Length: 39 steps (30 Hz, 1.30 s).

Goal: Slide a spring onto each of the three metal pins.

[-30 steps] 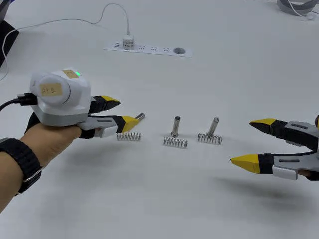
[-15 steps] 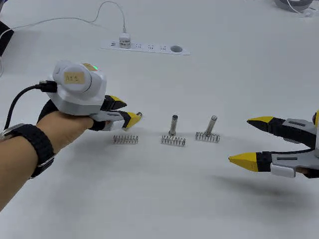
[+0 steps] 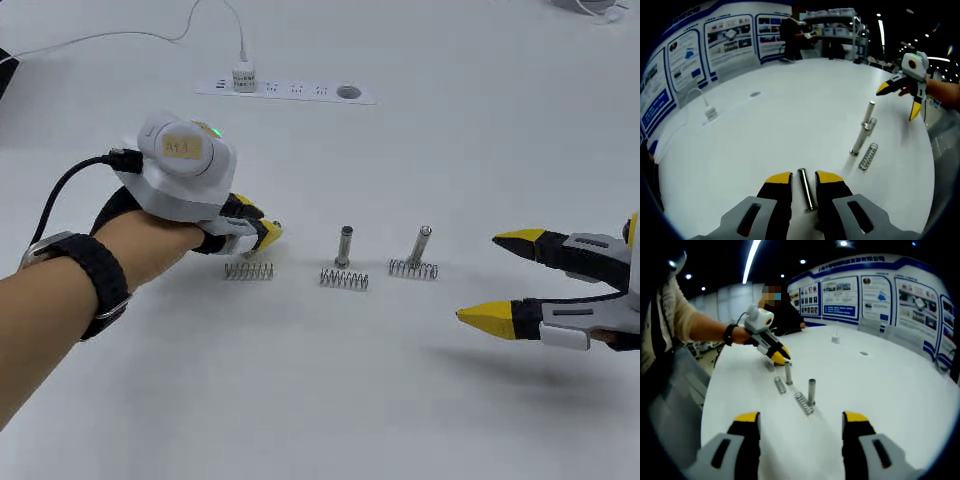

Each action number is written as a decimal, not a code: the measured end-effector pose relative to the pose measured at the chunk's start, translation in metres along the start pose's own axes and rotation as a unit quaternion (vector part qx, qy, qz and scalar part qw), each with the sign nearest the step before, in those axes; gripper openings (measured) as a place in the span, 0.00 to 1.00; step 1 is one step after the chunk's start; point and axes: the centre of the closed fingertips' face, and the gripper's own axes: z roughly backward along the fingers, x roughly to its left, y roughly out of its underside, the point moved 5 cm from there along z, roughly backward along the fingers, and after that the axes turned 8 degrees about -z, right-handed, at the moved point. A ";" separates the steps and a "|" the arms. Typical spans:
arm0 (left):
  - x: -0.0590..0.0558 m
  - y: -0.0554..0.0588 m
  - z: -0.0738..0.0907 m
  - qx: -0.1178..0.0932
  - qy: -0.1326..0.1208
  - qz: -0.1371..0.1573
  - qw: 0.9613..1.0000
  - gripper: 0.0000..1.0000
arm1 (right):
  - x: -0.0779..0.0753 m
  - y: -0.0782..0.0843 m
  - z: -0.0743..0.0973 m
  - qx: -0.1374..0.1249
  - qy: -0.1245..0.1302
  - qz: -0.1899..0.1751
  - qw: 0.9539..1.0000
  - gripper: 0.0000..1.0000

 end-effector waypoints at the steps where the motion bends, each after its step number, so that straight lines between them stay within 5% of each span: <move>1: 0.000 0.000 -0.001 0.003 0.000 -0.001 1.000 0.18 | 0.000 0.000 0.000 0.000 0.000 -0.001 1.000 0.68; 16: -0.001 -0.005 -0.006 0.040 -0.005 -0.020 0.999 0.12 | 0.000 -0.001 0.003 -0.006 0.002 -0.007 1.000 0.68; 39: 0.000 -0.005 -0.012 0.116 -0.009 -0.010 0.993 0.09 | 0.002 0.003 -0.001 0.006 -0.004 -0.005 1.000 0.68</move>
